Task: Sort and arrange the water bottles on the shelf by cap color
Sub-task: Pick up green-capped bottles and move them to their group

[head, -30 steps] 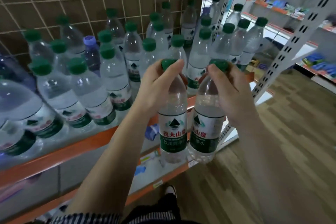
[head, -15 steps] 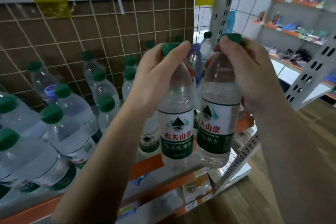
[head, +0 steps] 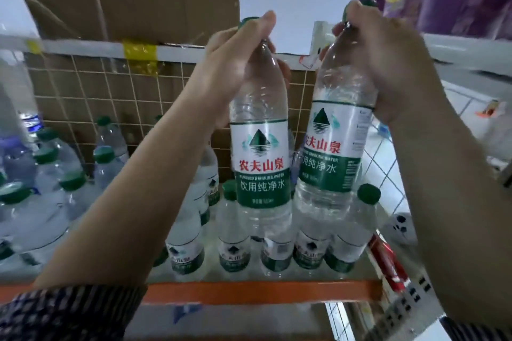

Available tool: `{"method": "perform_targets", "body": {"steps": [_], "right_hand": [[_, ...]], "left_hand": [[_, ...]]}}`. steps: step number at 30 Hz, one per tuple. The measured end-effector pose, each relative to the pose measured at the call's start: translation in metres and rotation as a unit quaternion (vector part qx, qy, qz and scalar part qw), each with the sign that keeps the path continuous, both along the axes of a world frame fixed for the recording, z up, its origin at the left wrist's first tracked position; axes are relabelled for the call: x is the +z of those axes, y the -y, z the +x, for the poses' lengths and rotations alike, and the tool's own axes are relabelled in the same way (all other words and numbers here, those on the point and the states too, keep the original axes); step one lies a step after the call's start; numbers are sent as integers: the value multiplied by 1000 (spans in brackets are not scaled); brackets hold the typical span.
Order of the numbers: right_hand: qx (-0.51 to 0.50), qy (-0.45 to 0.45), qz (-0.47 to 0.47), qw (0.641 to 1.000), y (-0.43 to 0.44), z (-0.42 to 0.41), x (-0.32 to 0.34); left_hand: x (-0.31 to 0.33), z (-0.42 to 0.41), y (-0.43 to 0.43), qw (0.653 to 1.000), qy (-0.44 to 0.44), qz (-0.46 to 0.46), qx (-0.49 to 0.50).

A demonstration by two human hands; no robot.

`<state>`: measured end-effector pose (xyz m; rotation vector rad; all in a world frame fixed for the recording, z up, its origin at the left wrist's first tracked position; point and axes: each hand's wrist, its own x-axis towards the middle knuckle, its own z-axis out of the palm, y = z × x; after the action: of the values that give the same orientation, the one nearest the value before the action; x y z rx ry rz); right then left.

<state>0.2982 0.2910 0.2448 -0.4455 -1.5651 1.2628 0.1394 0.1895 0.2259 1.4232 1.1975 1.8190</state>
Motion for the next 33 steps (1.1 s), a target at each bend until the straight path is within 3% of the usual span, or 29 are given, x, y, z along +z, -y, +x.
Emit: {"method": "perform_targets", "body": {"steps": [10, 13, 17, 23, 29, 33], "right_hand": [[-113, -38, 122, 985, -50, -21, 23], [-133, 53, 161, 976, -67, -31, 3], [-117, 195, 134, 964, -93, -32, -29], [-31, 408, 200, 890, -111, -25, -66], [25, 536, 165, 828, -114, -26, -96], [57, 557, 115, 820, -115, -27, -110]], "left_hand": [[47, -25, -52, 994, -14, 66, 89], [43, -38, -64, 992, -37, 66, 105], [19, -55, -76, 987, -104, 25, 118], [-35, -74, -81, 950, -255, -128, 128], [-91, -94, -82, 903, -356, -235, 45], [-114, -95, -85, 894, -371, -251, 1]]}}
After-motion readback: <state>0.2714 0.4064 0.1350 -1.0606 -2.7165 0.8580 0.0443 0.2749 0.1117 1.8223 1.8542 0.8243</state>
